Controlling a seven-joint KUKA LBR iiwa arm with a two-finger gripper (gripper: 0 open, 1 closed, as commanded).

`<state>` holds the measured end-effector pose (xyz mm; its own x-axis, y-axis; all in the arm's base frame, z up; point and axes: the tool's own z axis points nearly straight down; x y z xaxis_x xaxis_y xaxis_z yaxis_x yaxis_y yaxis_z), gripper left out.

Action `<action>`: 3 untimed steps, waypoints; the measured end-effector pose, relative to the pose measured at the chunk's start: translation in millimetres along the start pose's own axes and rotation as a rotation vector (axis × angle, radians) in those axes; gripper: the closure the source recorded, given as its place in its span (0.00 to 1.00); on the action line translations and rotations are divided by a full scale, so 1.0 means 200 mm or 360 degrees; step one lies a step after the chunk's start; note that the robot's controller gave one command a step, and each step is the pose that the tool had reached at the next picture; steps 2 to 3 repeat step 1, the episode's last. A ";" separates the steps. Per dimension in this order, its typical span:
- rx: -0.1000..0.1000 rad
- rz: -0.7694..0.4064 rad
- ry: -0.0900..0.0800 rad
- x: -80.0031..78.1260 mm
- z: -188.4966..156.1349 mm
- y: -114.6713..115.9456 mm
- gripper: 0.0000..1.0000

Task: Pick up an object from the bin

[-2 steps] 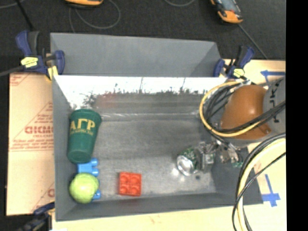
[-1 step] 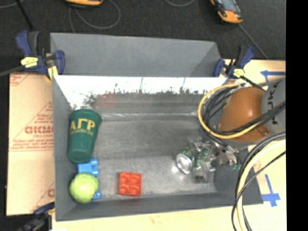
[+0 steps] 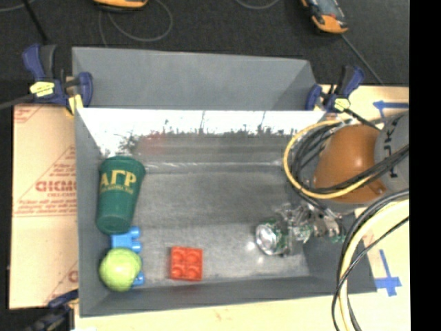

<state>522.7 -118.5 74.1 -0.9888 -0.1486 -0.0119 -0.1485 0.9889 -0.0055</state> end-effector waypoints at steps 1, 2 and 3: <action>0.0000 -0.0001 0.0000 0.00 0.00 0.00 1.00; 0.0000 -0.0001 0.0000 0.00 0.00 0.00 1.00; 0.0000 -0.0001 0.0000 0.00 0.00 0.00 1.00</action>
Offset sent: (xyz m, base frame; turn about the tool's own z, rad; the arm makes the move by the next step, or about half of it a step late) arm -0.0041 0.0113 0.1921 0.0094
